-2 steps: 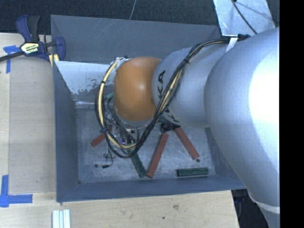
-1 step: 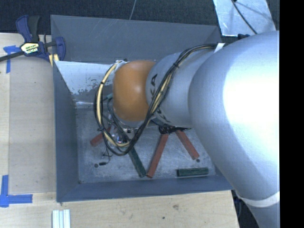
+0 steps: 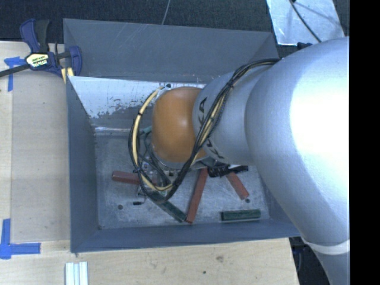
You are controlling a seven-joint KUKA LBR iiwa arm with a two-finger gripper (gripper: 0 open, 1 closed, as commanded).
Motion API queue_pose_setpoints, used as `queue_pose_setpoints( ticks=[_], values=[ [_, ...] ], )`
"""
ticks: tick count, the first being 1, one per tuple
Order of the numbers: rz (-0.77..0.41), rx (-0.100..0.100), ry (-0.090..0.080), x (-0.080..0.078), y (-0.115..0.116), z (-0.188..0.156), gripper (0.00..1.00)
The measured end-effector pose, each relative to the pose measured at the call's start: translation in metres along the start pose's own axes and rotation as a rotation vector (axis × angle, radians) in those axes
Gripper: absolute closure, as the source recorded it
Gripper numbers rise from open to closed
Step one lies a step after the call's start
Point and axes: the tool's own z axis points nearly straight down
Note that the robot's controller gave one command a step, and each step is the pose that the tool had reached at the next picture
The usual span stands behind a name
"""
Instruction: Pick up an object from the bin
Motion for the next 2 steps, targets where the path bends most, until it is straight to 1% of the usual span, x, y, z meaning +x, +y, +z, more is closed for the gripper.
queue_pose_setpoints(
  ticks=[1,2],
  values=[
    [0.001,0.0,0.0,0.0,0.0,0.0,1.0],
    [-0.032,0.001,0.004,0.006,0.076,-0.136,1.0]
  ],
)
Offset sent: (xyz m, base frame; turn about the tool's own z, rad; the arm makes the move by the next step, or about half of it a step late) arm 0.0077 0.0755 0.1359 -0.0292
